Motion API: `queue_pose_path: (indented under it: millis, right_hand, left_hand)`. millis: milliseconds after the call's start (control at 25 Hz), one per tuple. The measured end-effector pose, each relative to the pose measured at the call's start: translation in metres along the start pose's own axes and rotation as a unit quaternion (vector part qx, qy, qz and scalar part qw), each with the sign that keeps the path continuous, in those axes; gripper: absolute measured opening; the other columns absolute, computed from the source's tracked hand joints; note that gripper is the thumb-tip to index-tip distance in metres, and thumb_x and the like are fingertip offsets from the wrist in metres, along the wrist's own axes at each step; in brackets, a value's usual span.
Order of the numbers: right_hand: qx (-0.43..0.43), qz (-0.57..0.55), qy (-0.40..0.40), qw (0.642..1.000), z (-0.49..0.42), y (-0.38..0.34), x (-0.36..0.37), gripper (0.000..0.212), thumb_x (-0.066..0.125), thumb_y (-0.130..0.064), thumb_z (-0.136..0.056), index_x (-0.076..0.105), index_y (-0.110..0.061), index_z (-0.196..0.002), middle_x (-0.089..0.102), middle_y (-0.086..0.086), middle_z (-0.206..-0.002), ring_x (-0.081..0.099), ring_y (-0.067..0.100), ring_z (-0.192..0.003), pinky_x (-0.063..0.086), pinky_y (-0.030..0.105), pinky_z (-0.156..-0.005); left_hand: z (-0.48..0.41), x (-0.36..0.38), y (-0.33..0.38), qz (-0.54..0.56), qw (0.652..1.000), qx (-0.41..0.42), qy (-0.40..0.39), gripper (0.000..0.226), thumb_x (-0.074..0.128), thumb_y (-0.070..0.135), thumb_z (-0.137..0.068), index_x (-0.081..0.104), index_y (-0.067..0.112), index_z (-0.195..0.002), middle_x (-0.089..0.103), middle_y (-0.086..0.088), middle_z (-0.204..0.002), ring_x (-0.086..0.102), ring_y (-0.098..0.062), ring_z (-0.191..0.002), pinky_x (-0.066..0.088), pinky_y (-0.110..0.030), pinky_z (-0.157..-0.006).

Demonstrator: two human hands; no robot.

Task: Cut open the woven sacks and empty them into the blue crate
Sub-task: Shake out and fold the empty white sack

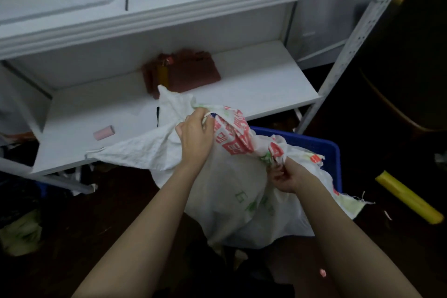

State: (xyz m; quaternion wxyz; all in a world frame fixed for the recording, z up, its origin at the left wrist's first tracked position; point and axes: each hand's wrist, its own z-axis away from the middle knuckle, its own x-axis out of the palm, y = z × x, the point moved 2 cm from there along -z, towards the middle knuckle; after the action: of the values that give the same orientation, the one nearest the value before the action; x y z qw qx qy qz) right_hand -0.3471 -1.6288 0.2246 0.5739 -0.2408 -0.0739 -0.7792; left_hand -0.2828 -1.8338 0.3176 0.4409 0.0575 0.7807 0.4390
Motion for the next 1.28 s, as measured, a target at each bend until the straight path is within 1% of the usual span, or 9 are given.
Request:
queue_pose_path:
  millis: [160,320,520,640,760,880,1080,1160,1280]
  right_hand:
    - [0.019,0.078,0.077,0.994,-0.010,-0.009,-0.032,0.035,0.050,-0.028,-0.093,0.044,-0.015,-0.061,0.042,-0.001,-0.043,0.030,0.005,-0.026,0.021,0.009,-0.030]
    - [0.038,0.098,0.136,0.985,-0.013,-0.020,-0.055,0.039,0.051,-0.033,-0.094,0.042,-0.016,-0.060,0.042,-0.001,-0.038,0.029,0.004,-0.023,0.019,0.007,-0.027]
    - [0.001,0.126,0.227,0.966,-0.023,-0.031,-0.064,0.045,0.051,-0.029,-0.095,0.032,-0.021,-0.055,0.034,-0.006,-0.031,0.024,0.004,-0.021,0.017,0.007,-0.028]
    - [-0.007,0.054,0.263,0.963,-0.027,-0.036,-0.059,0.045,0.056,-0.030,-0.092,0.030,-0.021,-0.056,0.029,-0.005,-0.027,0.024,0.005,-0.019,0.022,0.006,-0.029]
    - [-0.013,0.011,0.283,0.959,-0.030,-0.041,-0.053,0.042,0.057,-0.026,-0.090,0.032,-0.020,-0.057,0.031,-0.003,-0.028,0.030,0.005,-0.030,0.026,0.007,-0.031]
    - [-0.009,0.032,0.291,0.956,-0.041,-0.039,-0.052,0.034,0.060,-0.033,-0.090,0.043,-0.018,-0.064,0.045,-0.002,-0.052,0.038,0.007,-0.053,0.037,0.010,-0.035]
    - [-0.006,0.040,0.282,0.959,-0.052,-0.037,-0.040,0.030,0.058,-0.036,-0.090,0.048,-0.016,-0.069,0.043,-0.003,-0.064,0.041,0.010,-0.058,0.044,0.032,-0.057]
    - [-0.009,0.050,0.255,0.966,-0.054,-0.040,-0.026,0.033,0.056,-0.033,-0.090,0.043,-0.018,-0.063,0.039,-0.005,-0.055,0.035,0.007,-0.052,0.043,0.030,-0.059]
    - [-0.017,0.069,0.187,0.980,-0.056,-0.045,0.004,0.041,0.050,-0.033,-0.094,0.036,-0.020,-0.057,0.033,-0.005,-0.036,0.028,0.005,-0.035,0.038,0.021,-0.058]
  left_hand:
    - [-0.012,0.028,-0.009,-0.021,0.992,0.013,-0.123,0.029,0.039,0.032,-0.081,0.058,0.010,-0.080,0.064,-0.006,-0.081,0.058,-0.026,-0.080,0.042,-0.043,-0.087]
    - [-0.014,0.042,-0.034,-0.164,0.966,0.035,-0.197,0.025,0.052,0.034,-0.086,0.067,0.015,-0.095,0.062,-0.002,-0.104,0.053,-0.023,-0.105,0.024,-0.032,-0.088]
    - [-0.033,0.034,-0.079,-0.265,0.937,-0.056,-0.220,0.042,0.053,0.031,-0.086,0.052,0.011,-0.123,0.047,-0.008,-0.133,0.036,-0.024,-0.127,0.018,-0.037,-0.106]
    - [-0.042,0.028,-0.109,-0.298,0.893,-0.209,-0.265,0.069,0.052,0.041,-0.086,0.030,0.002,-0.139,0.030,-0.015,-0.146,0.021,-0.030,-0.138,0.017,-0.043,-0.110]
    - [-0.039,0.029,-0.123,-0.229,0.855,-0.402,-0.235,0.092,0.056,0.052,-0.081,0.012,0.003,-0.146,0.009,-0.011,-0.155,0.007,-0.032,-0.143,0.015,-0.048,-0.113]
    - [-0.031,0.031,-0.134,-0.140,0.855,-0.466,-0.177,0.097,0.065,0.035,-0.081,0.005,-0.004,-0.146,0.003,-0.019,-0.155,0.010,-0.038,-0.142,0.016,-0.048,-0.114]
    - [-0.029,0.039,-0.149,0.073,0.806,-0.542,-0.225,0.041,0.059,0.014,-0.086,0.053,-0.002,-0.123,0.059,-0.017,-0.110,0.056,-0.033,-0.101,0.047,-0.038,-0.094]
    - [-0.043,0.033,-0.135,0.172,0.782,-0.566,-0.198,0.012,0.056,0.005,-0.079,0.059,0.000,-0.090,0.056,-0.014,-0.081,0.053,-0.027,-0.072,0.048,-0.031,-0.069]
    - [-0.066,0.020,-0.106,0.291,0.774,-0.545,-0.138,0.009,0.048,0.000,-0.072,0.055,0.004,-0.076,0.052,-0.009,-0.068,0.051,-0.024,-0.062,0.044,-0.027,-0.060]
